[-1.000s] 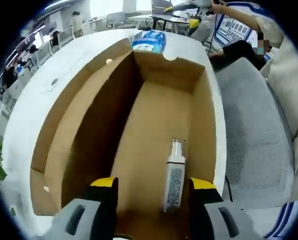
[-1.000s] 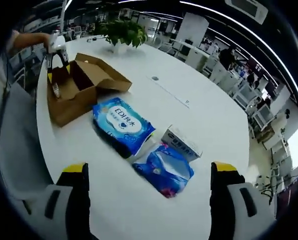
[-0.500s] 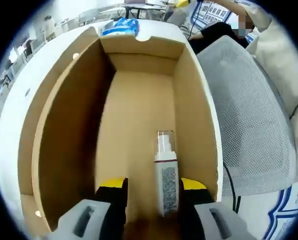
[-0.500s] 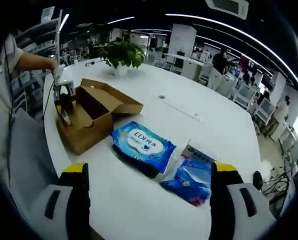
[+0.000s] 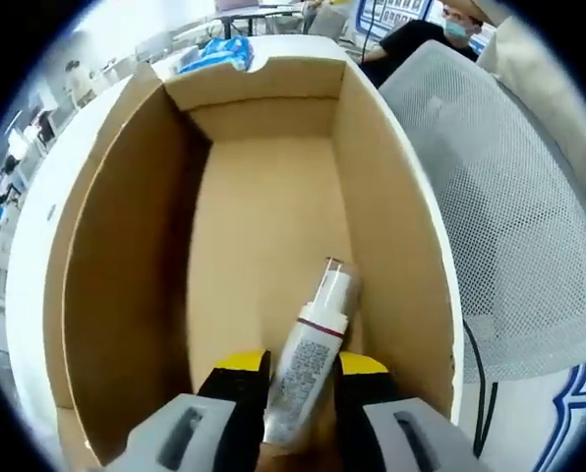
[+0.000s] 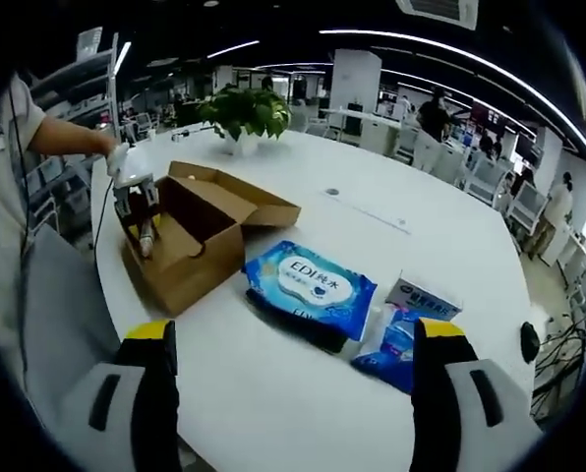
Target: Operate the shoe box by opening the lid, removing the specified soft item, and placing it in the target area until the item is outside and the box remains undamaged.
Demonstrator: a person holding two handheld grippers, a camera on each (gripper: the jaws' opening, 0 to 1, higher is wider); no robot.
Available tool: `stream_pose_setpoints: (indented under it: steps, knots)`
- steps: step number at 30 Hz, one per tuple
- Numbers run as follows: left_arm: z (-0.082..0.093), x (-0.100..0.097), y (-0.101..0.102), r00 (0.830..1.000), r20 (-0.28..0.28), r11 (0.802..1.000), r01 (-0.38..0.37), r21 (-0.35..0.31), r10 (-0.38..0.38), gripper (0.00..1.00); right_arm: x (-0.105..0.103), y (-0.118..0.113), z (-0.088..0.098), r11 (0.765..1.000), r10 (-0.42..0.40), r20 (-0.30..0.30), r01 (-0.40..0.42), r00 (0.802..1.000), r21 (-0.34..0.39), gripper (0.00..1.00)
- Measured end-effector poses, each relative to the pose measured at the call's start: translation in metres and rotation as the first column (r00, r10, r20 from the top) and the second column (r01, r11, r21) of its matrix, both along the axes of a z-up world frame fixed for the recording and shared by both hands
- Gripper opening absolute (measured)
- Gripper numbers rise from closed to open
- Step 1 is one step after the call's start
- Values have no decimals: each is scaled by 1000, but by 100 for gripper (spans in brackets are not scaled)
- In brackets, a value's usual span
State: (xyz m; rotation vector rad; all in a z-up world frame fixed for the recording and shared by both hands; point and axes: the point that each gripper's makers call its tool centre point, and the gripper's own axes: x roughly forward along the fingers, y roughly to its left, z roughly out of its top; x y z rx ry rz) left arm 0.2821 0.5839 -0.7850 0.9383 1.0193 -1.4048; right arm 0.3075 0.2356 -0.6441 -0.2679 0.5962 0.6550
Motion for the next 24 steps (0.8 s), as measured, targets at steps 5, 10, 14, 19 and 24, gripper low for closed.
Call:
stream_pose_setpoints:
  steps: [5,10,14,19,24]
  knots:
    - [0,1,-5,999,9,999,-45,-29,46,22,-3,20,0,999,-5,6,4,1000,54,94]
    - [1,3,-7,996,14,996,-82,-40,83,20,-7,46,-3,995,11,8,-11,1000,103,94]
    - [3,5,-9,993,19,992,-113,-51,114,19,-11,67,-4,990,24,7,-25,1000,140,93]
    - [11,9,-12,987,23,985,-154,-81,157,19,-15,89,-5,982,41,8,-42,999,184,92]
    - [25,19,-20,975,40,967,-210,-147,218,19,-12,106,-2,976,43,31,-48,999,212,87]
